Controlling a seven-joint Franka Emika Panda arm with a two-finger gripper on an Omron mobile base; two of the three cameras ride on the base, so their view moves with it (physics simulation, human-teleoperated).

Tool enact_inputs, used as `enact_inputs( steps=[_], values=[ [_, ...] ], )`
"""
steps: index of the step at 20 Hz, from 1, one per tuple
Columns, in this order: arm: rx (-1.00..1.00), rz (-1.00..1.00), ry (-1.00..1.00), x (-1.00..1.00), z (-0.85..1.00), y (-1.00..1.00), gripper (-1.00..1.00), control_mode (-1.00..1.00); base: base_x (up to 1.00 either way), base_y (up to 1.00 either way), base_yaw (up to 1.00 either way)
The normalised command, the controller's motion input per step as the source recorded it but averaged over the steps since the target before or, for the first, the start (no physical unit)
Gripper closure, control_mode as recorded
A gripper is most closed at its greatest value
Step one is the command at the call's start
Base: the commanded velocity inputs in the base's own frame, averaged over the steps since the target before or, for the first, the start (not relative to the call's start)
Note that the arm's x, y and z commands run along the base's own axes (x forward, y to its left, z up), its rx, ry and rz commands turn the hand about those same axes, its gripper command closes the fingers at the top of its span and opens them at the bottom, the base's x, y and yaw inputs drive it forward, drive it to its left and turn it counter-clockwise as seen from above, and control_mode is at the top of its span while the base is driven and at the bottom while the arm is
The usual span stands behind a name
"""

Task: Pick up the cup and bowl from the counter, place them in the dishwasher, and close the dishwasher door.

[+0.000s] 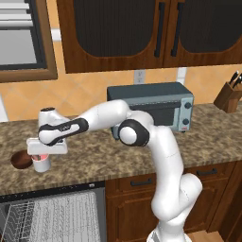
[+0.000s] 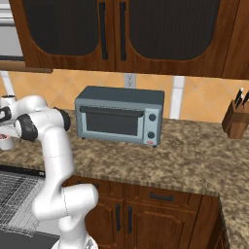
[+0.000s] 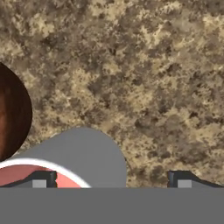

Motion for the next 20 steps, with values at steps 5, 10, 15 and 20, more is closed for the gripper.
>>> enact_inputs(
  steps=[5,10,15,20],
  values=[
    [0.0,0.0,0.0,0.0,0.0,0.0,1.0,-1.0,0.0,0.0,0.0],
    [0.0,0.0,0.0,0.0,0.0,0.0,1.0,-1.0,0.0,0.0,0.0],
    [0.0,0.0,-0.02,-0.48,0.0,-0.08,1.0,-1.0,0.0,0.0,0.0],
    [0.03,0.0,-0.12,-0.92,0.0,-0.18,1.0,-1.0,0.0,0.0,0.0]
  ],
)
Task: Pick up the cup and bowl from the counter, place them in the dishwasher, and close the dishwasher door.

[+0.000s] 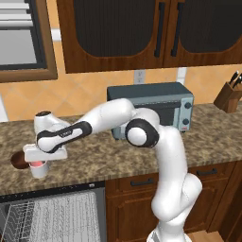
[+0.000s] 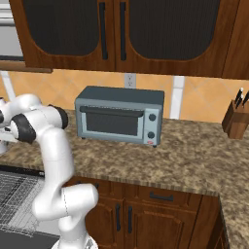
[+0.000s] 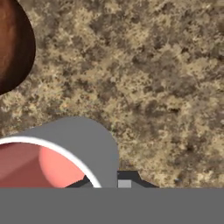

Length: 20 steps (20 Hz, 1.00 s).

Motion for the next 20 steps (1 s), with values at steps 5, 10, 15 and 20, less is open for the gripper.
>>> enact_inputs(
  steps=[5,10,15,20],
  values=[
    [0.06,0.0,-0.17,-0.98,0.0,-0.15,1.0,-1.0,0.0,0.0,0.0],
    [0.01,0.0,-0.18,-0.87,-0.03,-0.01,1.0,-1.0,0.0,0.0,0.0],
    [0.0,0.0,-0.12,-0.29,-0.33,0.02,1.0,-1.0,0.0,0.0,0.0],
    [0.0,0.0,-0.12,0.0,-0.45,0.24,1.0,-1.0,0.0,0.0,0.0]
  ],
)
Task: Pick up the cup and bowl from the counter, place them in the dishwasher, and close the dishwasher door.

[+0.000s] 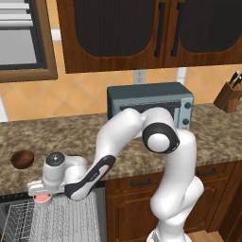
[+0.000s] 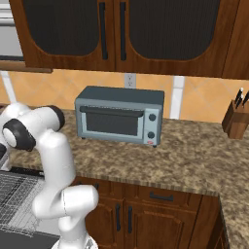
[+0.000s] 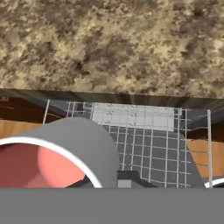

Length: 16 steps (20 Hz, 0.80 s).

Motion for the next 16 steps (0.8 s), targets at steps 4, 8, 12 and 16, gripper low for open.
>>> enact_inputs(
  steps=[4,8,12,16],
  values=[
    [0.0,-0.01,-0.1,-0.03,-0.2,0.2,1.0,-1.0,0.0,0.0,0.0],
    [-0.04,-0.03,0.03,-0.21,0.02,0.17,1.0,-1.0,0.0,0.0,0.0],
    [-0.12,-0.06,0.13,-0.34,0.14,0.07,1.0,-1.0,0.0,0.0,0.0],
    [-0.24,-0.11,0.27,0.03,0.1,0.06,1.0,-1.0,0.0,0.0,0.0]
  ],
)
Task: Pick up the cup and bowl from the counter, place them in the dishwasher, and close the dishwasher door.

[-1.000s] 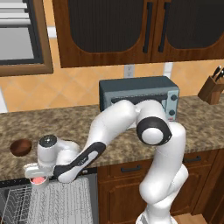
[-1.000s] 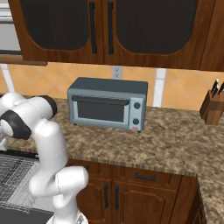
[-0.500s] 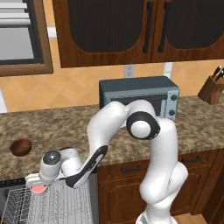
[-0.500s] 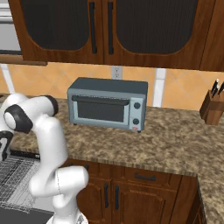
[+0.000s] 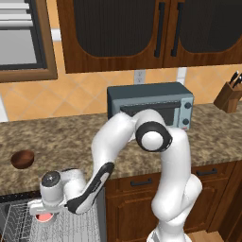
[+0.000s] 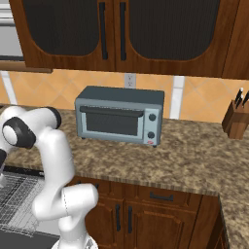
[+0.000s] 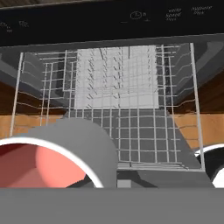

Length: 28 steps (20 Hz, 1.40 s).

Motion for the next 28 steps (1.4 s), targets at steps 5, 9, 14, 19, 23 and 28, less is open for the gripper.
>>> enact_inputs(
  steps=[5,9,14,19,23,28],
  values=[
    [-0.33,-0.15,0.39,0.21,0.4,0.49,1.0,-1.0,0.0,0.0,0.0],
    [-0.28,-0.11,0.17,0.17,0.1,0.55,1.0,-1.0,0.0,0.0,0.0],
    [-0.03,0.0,0.0,0.0,-0.35,0.01,1.0,-1.0,0.0,0.0,0.0],
    [-0.05,0.0,0.0,0.04,-0.49,0.03,1.0,-1.0,0.0,0.0,0.0],
    [0.0,0.0,0.0,0.24,-0.69,0.0,1.0,-1.0,0.0,0.0,0.0],
    [0.0,0.0,-0.04,0.06,-0.78,0.02,1.0,-1.0,0.0,0.0,0.0]
  ],
)
